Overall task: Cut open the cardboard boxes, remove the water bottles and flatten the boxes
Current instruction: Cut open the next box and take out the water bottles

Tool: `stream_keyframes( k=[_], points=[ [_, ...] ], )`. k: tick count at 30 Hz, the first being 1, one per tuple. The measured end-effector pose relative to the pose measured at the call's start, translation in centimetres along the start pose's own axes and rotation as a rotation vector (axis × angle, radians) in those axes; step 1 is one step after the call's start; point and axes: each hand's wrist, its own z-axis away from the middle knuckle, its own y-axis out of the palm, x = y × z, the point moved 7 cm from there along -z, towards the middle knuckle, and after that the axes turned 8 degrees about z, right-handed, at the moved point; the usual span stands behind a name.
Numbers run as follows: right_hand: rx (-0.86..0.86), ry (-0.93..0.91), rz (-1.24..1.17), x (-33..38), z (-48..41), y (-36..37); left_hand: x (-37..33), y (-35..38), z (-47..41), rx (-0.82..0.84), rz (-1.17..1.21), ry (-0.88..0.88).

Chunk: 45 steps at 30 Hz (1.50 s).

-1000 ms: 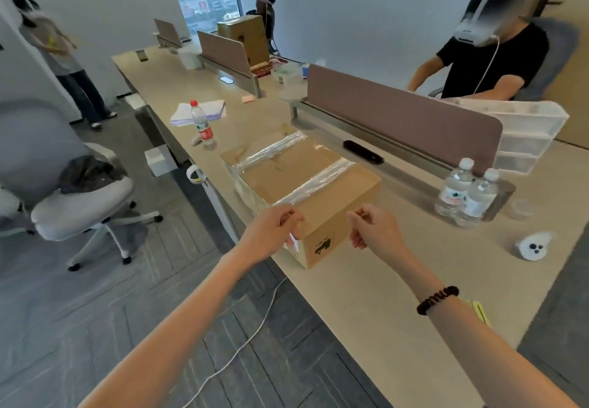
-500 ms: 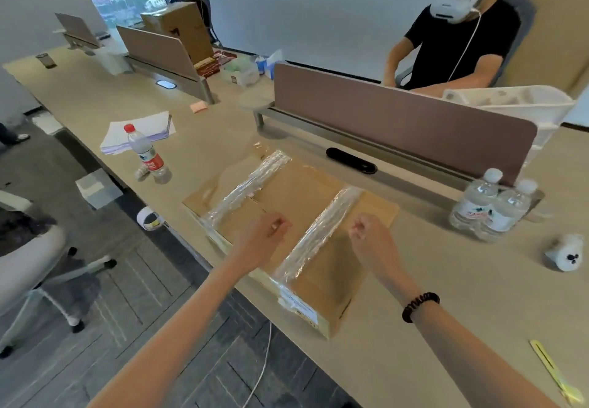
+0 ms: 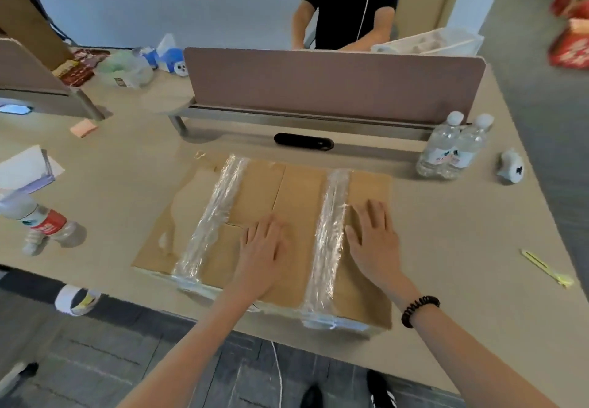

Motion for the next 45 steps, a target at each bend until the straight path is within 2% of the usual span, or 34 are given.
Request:
stream_keyframes(
  k=[7, 16, 22, 36, 40, 45],
  points=[
    [-0.020, -0.014, 0.080, -0.8, 0.2, 0.2, 0.1, -0.2, -0.5, -0.072, -0.045, 0.129],
    [-0.051, -0.017, 0.080, -5.5, 0.9, -2.1, -4.2, 2.1, -0.3, -0.163, 0.121, 0.130],
    [-0.063, 0.006, 0.080, -10.5, 1.5, -3.7, -8.2, 5.5, -0.3, -0.157, 0.270, 0.101],
    [-0.063, -0.023, 0.065, -20.6, 2.0, -6.4, -17.5, 11.0, 0.0, -0.115, 0.257, 0.074],
    [-0.085, -0.022, -0.023, -21.9, 2.0, -6.8, -18.8, 11.5, -0.1, -0.094, 0.193, 0.089],
    [-0.244, 0.064, -0.384, -23.9, 2.4, -7.9, -18.8, 12.3, -0.4, -0.036, 0.110, 0.133]
  ],
)
